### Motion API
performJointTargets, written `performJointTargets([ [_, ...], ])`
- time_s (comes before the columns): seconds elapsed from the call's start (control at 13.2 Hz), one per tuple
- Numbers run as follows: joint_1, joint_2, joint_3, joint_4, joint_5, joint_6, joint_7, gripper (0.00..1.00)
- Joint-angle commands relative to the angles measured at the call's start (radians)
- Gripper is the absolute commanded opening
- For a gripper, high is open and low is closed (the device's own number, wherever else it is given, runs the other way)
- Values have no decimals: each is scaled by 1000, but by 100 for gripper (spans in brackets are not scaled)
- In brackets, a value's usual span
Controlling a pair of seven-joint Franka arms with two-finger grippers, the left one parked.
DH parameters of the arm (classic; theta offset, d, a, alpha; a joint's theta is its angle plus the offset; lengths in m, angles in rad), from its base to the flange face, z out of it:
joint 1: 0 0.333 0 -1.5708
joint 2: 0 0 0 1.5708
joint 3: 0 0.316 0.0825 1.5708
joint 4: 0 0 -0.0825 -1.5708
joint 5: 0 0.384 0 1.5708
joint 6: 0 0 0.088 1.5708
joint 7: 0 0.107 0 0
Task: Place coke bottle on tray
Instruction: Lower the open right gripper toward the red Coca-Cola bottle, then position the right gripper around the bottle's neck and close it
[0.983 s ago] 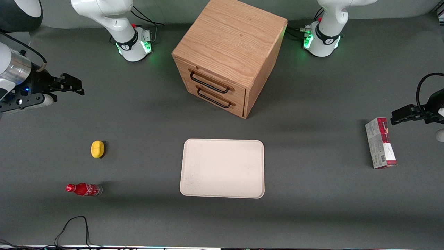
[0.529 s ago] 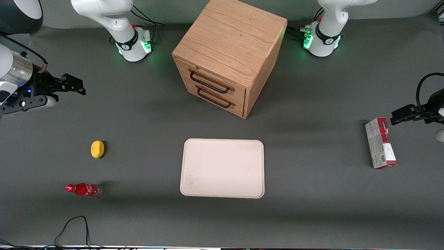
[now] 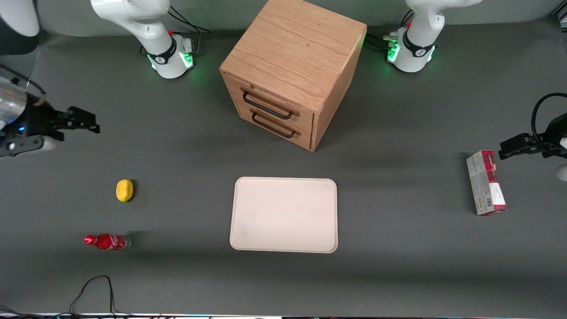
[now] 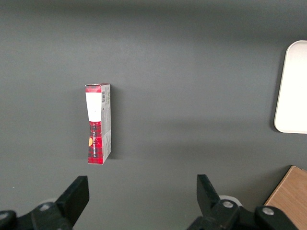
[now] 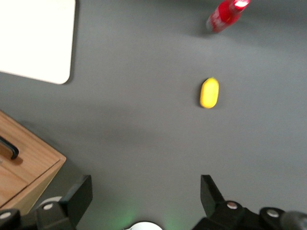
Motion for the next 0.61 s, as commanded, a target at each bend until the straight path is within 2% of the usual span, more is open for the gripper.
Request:
performJointTargets([
  [0.0,-64,250,-10,365,-4,-100,-5,100],
  [0.15,-138,470,-7,607,-6,-89,-99,100],
  [0.23,-158,535,-12,666,-7,-54,-108,100],
  [0.38,-162,563,-13,670,-9,41,-130,100],
  [0.53,-162,585,-10,668,-15,63,-130,100],
])
